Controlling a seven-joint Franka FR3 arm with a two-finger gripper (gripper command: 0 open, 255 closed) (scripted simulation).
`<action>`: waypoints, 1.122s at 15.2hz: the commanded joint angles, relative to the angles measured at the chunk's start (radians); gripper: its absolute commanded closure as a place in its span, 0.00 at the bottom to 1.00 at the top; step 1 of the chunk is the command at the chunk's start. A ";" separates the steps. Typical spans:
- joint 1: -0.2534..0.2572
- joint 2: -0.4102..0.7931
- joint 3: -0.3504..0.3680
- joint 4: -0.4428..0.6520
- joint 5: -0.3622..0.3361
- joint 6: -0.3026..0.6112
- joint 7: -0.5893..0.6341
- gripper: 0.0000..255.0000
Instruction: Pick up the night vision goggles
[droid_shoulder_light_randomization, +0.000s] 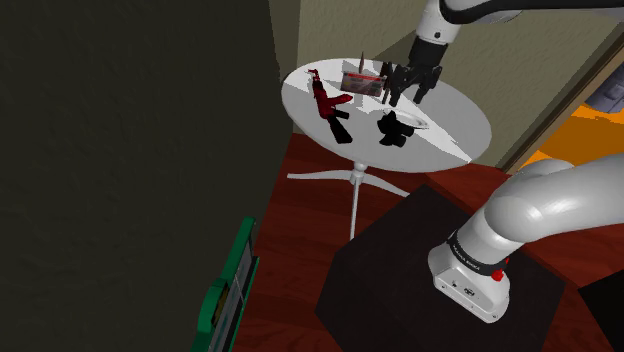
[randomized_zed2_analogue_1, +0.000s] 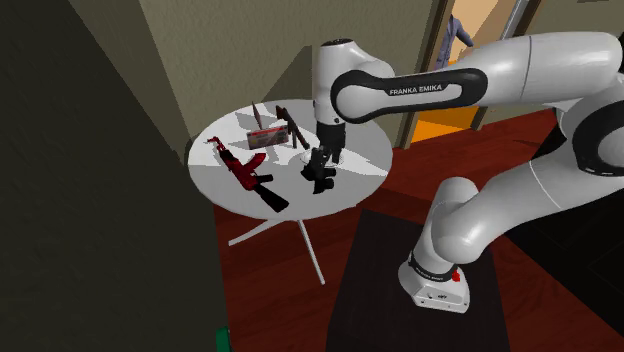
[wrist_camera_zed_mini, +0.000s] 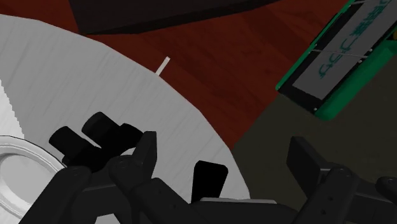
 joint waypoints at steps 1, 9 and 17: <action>-0.016 0.049 -0.022 0.002 -0.013 0.046 -0.017 0.00; -0.071 0.285 -0.120 0.069 -0.043 0.212 -0.097 0.00; -0.117 0.549 -0.206 0.203 -0.012 0.335 -0.189 0.00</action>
